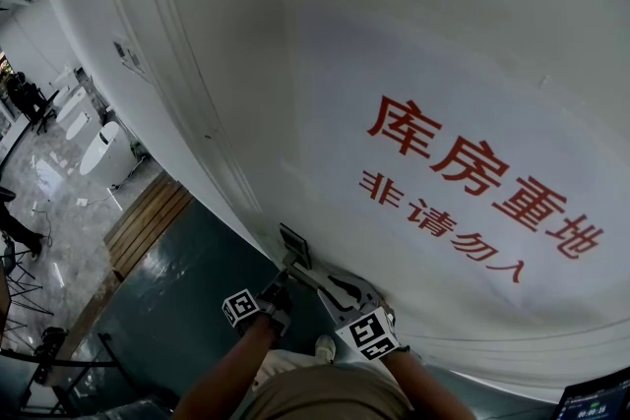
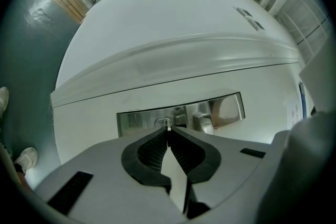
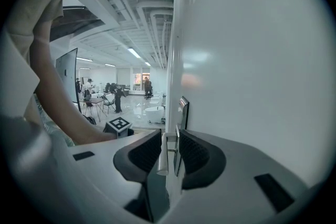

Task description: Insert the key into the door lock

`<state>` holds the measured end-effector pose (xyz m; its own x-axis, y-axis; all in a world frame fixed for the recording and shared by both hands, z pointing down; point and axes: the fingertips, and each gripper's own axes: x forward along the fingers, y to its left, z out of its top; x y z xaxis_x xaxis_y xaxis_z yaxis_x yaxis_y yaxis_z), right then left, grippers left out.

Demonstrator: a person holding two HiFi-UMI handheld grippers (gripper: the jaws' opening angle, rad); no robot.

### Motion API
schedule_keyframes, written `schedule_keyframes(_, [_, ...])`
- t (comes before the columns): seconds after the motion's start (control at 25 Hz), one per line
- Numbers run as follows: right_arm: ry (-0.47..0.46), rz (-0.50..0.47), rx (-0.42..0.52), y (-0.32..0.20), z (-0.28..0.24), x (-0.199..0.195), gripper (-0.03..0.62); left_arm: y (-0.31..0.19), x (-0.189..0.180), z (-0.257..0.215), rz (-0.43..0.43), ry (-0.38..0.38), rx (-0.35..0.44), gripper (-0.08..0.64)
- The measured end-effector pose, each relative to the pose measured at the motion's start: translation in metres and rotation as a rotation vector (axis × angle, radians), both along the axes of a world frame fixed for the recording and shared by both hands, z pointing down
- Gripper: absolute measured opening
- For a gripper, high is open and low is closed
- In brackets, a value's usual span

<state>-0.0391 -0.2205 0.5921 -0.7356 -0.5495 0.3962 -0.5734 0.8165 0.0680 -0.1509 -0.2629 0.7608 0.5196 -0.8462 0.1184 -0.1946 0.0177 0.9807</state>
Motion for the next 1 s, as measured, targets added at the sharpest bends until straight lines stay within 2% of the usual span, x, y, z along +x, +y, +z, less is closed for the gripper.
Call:
schedule_keyframes(0.6, [-0.005, -0.003, 0.011, 0.0021, -0.0021, 0.0032, 0.109, -0.0019, 0.0031, 0.0011, 0.0, 0.001, -0.01, 0.034])
schedule_keyframes(0.88, [-0.004, 0.007, 0.008, 0.0021, -0.0031, 0.004, 0.109, -0.0017, 0.0016, 0.0001, -0.04, 0.048, 0.012, 0.034])
schedule_keyframes(1.0, [0.006, 0.007, 0.008, 0.0026, -0.0018, 0.005, 0.109, -0.0019, 0.003, 0.0016, -0.041, 0.045, 0.004, 0.034])
